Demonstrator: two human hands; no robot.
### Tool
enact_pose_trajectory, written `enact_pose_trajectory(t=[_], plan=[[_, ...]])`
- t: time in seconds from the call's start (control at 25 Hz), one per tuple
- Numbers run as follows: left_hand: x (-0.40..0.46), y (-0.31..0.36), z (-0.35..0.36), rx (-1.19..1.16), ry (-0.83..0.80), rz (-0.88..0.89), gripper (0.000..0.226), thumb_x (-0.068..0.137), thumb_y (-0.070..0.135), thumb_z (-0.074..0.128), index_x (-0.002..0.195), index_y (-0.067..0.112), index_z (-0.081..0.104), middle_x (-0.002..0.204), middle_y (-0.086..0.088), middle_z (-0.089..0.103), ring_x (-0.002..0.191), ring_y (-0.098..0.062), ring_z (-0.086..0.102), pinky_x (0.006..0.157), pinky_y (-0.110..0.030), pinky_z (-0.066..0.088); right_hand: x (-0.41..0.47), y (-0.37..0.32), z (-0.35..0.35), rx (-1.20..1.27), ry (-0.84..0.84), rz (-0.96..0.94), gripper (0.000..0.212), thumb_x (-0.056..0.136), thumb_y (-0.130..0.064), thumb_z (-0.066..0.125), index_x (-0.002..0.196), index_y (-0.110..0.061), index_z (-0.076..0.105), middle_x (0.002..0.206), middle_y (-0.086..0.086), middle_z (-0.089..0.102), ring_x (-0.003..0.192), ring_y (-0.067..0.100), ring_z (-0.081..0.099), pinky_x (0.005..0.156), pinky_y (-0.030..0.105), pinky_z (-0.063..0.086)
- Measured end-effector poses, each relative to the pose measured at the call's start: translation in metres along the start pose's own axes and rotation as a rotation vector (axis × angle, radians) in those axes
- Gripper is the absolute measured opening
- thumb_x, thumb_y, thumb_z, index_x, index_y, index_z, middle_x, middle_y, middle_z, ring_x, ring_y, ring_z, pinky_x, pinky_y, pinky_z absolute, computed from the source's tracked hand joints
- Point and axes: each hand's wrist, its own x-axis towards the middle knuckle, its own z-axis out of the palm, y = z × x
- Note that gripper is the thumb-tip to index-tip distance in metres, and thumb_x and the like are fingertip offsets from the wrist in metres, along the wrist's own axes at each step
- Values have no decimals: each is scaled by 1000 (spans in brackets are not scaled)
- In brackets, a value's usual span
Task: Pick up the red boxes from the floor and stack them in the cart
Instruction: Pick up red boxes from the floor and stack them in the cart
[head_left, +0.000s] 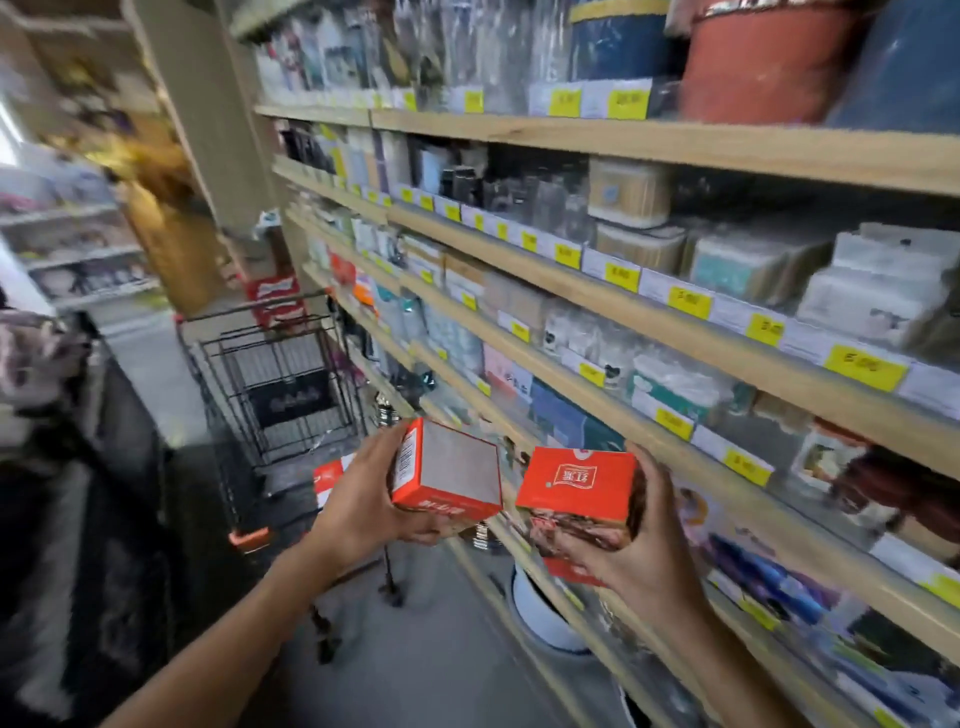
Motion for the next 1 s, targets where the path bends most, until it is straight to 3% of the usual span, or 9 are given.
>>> enact_pose_trajectory(t=[0.12,0.24,0.36,0.64,0.72,0.88,1.0], plan=[[-33,-21,-36,71,121,-133,121,43,59,96,146,27,41,130,18,50,123,-4,48,104,-13,34,31,8,45,49,-150,-18,110,50,-58,95,138,-56,28,136,-17,54,120,-7,57,100,18,47],[-70,-46,-69,112,254,-262,119,42,61,96,144,30,43,127,24,50,124,-5,50,107,-30,41,55,12,101,63,-305,-19,118,45,-72,92,143,-47,29,139,-10,55,126,7,58,105,35,48],[-98,-73,-92,120,335,-370,120,41,67,93,144,30,43,129,18,51,125,-5,50,107,-31,42,69,10,158,110,-386,-10,123,41,-78,88,143,-42,30,137,-9,57,122,4,60,105,32,49],[-97,-193,-151,97,425,-491,120,43,69,91,145,27,42,129,14,51,123,-9,52,108,-38,44,123,16,313,68,-521,-24,123,48,-73,90,147,-39,26,139,1,56,125,17,60,106,47,49],[-82,-225,-168,82,415,-511,122,43,71,89,145,27,41,130,14,51,123,-8,51,108,-35,43,138,13,348,37,-516,-25,116,52,-71,88,144,-36,27,136,2,57,122,17,61,105,42,49],[-38,-290,-198,43,354,-521,119,45,67,89,145,29,38,131,15,49,124,-4,49,106,-28,40,181,10,409,-11,-543,-15,102,57,-50,95,133,-36,28,122,1,61,109,5,63,87,4,42],[-1,-331,-203,31,328,-516,113,49,56,93,145,28,40,129,16,50,121,0,48,101,-22,39,213,23,435,4,-575,13,105,62,-43,95,141,-39,26,134,0,55,112,0,62,89,4,43]])
